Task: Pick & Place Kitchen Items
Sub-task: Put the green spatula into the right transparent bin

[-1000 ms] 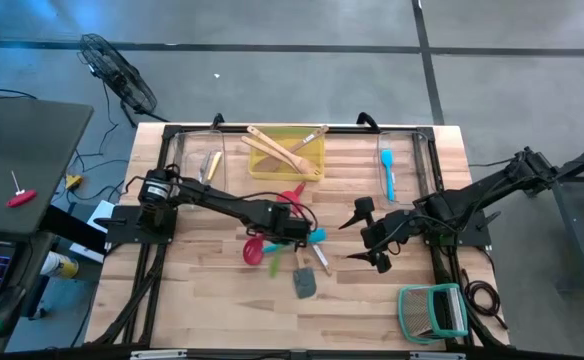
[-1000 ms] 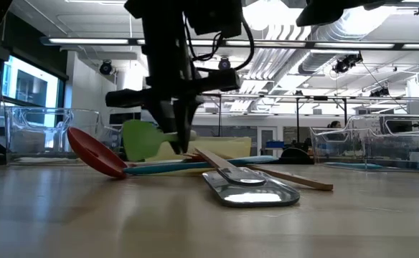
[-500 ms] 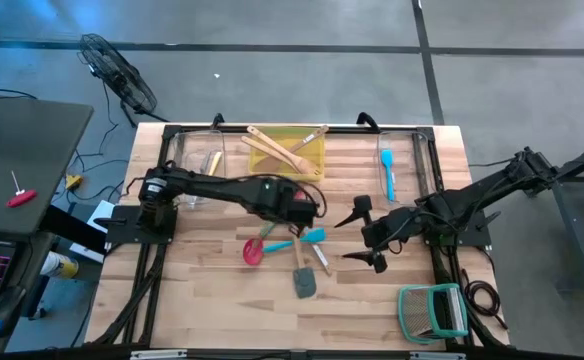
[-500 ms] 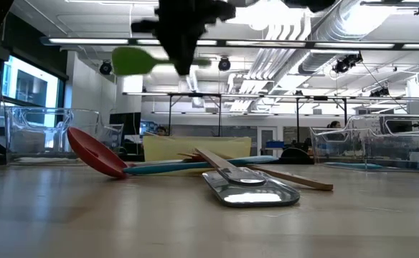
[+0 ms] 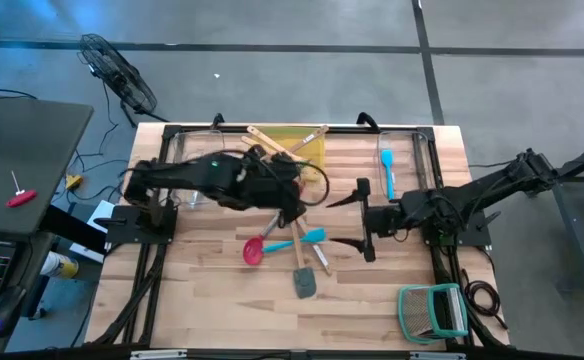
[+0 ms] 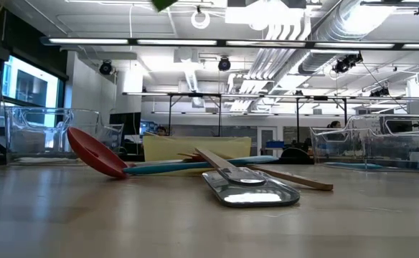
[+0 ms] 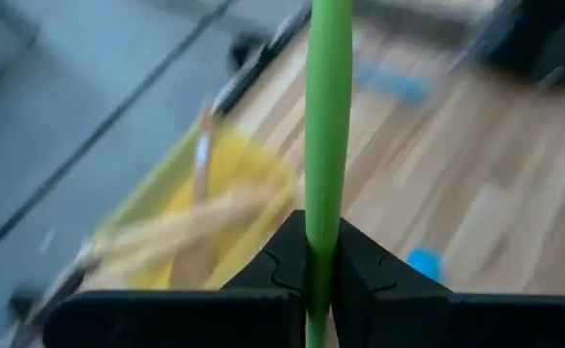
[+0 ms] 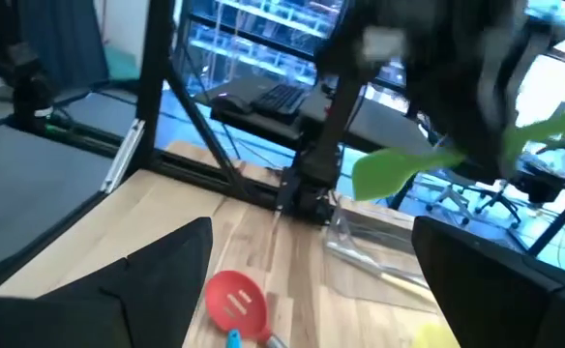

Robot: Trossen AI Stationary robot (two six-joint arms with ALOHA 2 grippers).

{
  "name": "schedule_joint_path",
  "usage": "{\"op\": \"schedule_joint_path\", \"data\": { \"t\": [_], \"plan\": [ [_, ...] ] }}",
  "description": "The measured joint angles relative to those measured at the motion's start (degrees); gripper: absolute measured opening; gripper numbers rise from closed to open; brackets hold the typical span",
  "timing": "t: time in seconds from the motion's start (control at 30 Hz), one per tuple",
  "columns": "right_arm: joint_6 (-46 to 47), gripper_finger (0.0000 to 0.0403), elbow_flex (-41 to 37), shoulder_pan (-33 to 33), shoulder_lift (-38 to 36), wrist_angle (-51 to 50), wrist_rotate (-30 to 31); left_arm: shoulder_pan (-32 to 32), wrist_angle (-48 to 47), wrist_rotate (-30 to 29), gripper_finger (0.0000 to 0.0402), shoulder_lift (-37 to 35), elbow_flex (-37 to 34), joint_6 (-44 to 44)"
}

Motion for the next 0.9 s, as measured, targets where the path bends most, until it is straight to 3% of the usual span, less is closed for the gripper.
{"op": "schedule_joint_path", "data": {
  "t": [0.13, 0.27, 0.37, 0.5, 0.7, 0.9],
  "plan": [
    [0.82, 0.0348, -0.02, -1.49, 0.00, 1.17, -0.27, -0.81, 15.01, 2.93, 0.0013, -2.77, 0.01, 15.10],
    [0.84, 0.0348, -0.02, -2.13, 0.00, 5.96, -0.40, -0.92, 28.10, 14.54, 0.0013, -3.80, 0.03, 28.62],
    [0.35, 0.0348, -0.02, -2.21, 0.00, 10.80, -0.45, -0.93, 32.58, 21.64, 0.0013, -3.28, -0.03, 34.26],
    [-0.22, 0.0348, -0.02, -2.21, 0.00, 16.70, -1.19, -0.92, 35.38, 26.68, 0.0013, -2.15, -0.10, 38.53],
    [-1.39, 0.0348, -0.02, -2.21, 0.00, 19.93, -11.94, -0.90, 37.90, 30.92, 0.0013, 0.27, -0.19, 42.22],
    [-1.82, 0.0348, -0.02, -2.95, 0.00, 21.30, -10.53, -0.87, 41.58, 35.22, 0.0013, 0.65, -0.10, 45.43]
  ]
}}
